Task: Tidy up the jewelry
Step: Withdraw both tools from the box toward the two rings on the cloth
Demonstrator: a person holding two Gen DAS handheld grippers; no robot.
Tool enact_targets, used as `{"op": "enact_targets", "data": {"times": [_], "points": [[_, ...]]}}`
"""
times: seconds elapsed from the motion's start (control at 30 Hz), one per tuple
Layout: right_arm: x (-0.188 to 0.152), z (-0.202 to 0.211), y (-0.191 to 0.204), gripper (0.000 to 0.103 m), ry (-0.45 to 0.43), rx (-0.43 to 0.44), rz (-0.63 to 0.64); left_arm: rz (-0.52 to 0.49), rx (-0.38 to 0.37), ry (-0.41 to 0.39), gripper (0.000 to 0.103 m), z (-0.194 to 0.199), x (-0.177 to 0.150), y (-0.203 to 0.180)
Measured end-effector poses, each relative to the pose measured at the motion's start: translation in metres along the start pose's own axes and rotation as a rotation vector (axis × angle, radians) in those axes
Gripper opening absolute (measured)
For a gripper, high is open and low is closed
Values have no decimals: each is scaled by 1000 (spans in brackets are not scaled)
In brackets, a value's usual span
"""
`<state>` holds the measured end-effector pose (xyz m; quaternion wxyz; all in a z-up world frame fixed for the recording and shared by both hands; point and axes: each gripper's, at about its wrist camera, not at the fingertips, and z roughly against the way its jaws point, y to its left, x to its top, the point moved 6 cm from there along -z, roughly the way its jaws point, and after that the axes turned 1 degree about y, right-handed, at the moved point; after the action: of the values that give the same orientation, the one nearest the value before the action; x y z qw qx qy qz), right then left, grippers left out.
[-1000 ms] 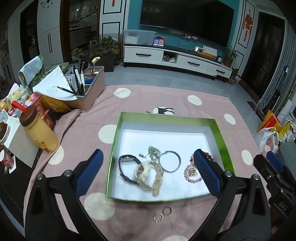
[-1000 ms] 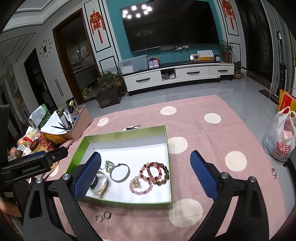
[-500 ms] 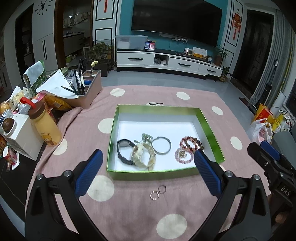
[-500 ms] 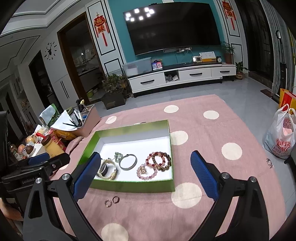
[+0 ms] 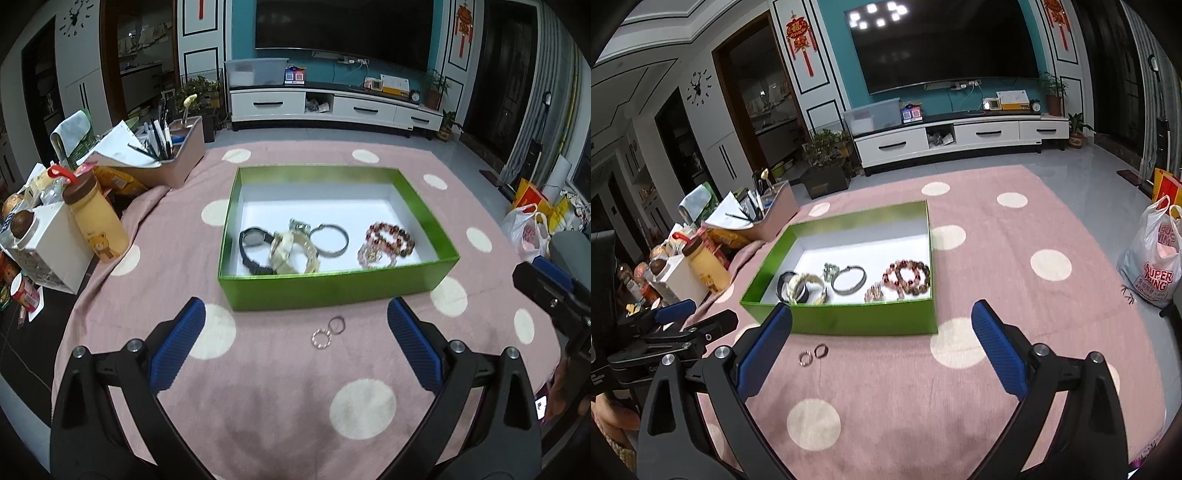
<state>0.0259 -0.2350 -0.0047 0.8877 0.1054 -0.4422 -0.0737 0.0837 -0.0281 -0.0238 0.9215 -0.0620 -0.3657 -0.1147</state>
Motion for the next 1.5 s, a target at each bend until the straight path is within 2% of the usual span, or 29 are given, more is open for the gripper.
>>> {"op": "enact_targets", "data": {"times": [0.3, 0.6, 1.37, 1.5], "points": [[-32, -16, 4, 98, 81, 38, 37, 23, 4, 64, 100, -21, -35, 15], [-58, -34, 6, 98, 153, 53, 45, -6, -11, 125, 100, -41, -62, 3], [-71, -61, -9, 98, 216, 46, -5, -48, -32, 171, 99, -78, -70, -15], [-72, -65, -9, 98, 223, 48, -6, -44, -35, 179, 97, -83, -70, -13]]}}
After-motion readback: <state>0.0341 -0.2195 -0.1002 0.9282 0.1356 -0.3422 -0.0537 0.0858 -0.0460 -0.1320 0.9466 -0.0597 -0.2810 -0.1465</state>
